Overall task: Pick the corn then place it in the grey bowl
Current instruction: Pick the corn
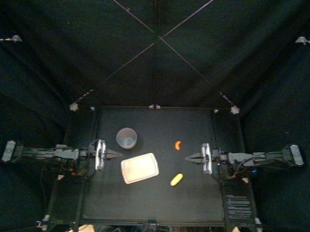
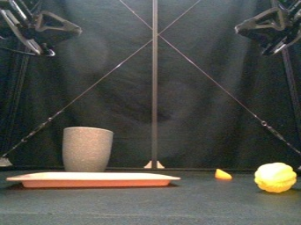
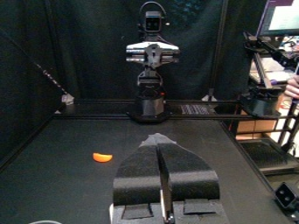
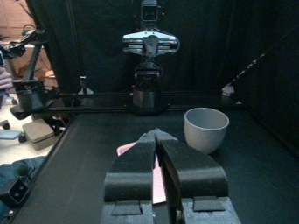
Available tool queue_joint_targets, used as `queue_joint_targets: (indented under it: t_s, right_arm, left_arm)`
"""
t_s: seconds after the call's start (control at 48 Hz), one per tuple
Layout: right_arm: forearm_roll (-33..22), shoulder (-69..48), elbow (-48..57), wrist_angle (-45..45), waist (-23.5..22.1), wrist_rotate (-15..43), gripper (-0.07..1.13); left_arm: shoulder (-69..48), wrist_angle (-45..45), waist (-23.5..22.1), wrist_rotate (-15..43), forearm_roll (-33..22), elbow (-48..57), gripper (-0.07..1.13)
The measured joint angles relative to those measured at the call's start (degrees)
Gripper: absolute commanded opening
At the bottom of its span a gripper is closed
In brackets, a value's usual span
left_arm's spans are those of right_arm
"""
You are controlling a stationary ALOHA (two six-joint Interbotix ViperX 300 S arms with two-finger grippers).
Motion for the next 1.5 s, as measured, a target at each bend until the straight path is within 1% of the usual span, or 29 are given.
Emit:
queue_joint_targets:
  t_s: [0.042,0.125,0.208,0.375,0.479,0.5,0.604,0.688,0.708,0.792,0.854,0.896,0.938,1.083,1.5]
  right_arm:
    - [0.18,0.53,0.18,0.0,0.09,0.18,0.0]
    - [0.44,2.9,0.35,0.26,0.35,0.7,0.03]
    - [0.7,7.82,0.0,2.02,2.11,2.64,0.05]
    - [0.44,18.72,-3.6,8.79,9.32,3.34,0.09]
    - [1.05,23.82,-7.21,13.8,12.74,3.43,0.17]
    - [1.32,24.52,-7.73,14.59,13.1,3.78,0.2]
    - [3.6,26.81,-9.67,17.84,13.62,5.45,0.41]
    - [5.45,28.04,-9.76,18.72,13.62,7.03,0.61]
    - [5.71,28.21,-9.76,18.72,13.62,7.21,0.69]
    - [7.12,29.27,-9.14,18.81,13.62,8.17,0.89]
    - [8.09,30.23,-8.53,18.81,13.62,8.53,1.01]
    - [8.35,30.76,-8.26,18.72,13.62,8.61,1.06]
    - [8.61,31.2,-8.0,18.54,13.54,8.61,1.07]
    - [8.88,33.4,-7.56,18.11,13.01,8.7,1.03]
    - [9.05,42.1,-6.94,17.67,9.93,8.7,1.03]
  left_arm:
    - [-0.26,0.18,0.35,0.18,0.0,0.26,-0.04]
    - [-0.79,0.53,1.41,0.18,0.0,0.97,-0.04]
    - [-1.49,0.97,1.85,0.18,0.09,1.14,-0.04]
    - [-2.72,2.02,2.02,0.09,0.09,1.49,-0.04]
    - [-3.43,2.55,2.02,0.18,0.09,1.49,-0.04]
    - [-3.43,2.64,2.02,0.18,0.18,1.49,-0.04]
    - [-3.52,2.99,2.02,0.18,0.18,1.49,-0.04]
    - [-3.52,3.25,2.02,0.18,0.26,1.49,-0.04]
    - [-3.52,3.34,2.02,0.18,0.18,1.49,-0.04]
    - [-3.52,3.52,2.02,0.18,0.26,1.49,-0.04]
    - [-3.52,3.52,2.11,0.18,0.26,1.49,-0.04]
    - [-3.52,3.6,2.02,0.18,0.35,1.49,-0.04]
    - [-3.52,3.6,2.11,0.18,0.35,1.49,-0.04]
    - [-3.52,3.69,2.02,0.18,0.35,1.49,-0.04]
    - [-3.52,3.69,2.02,0.18,0.26,1.49,-0.04]
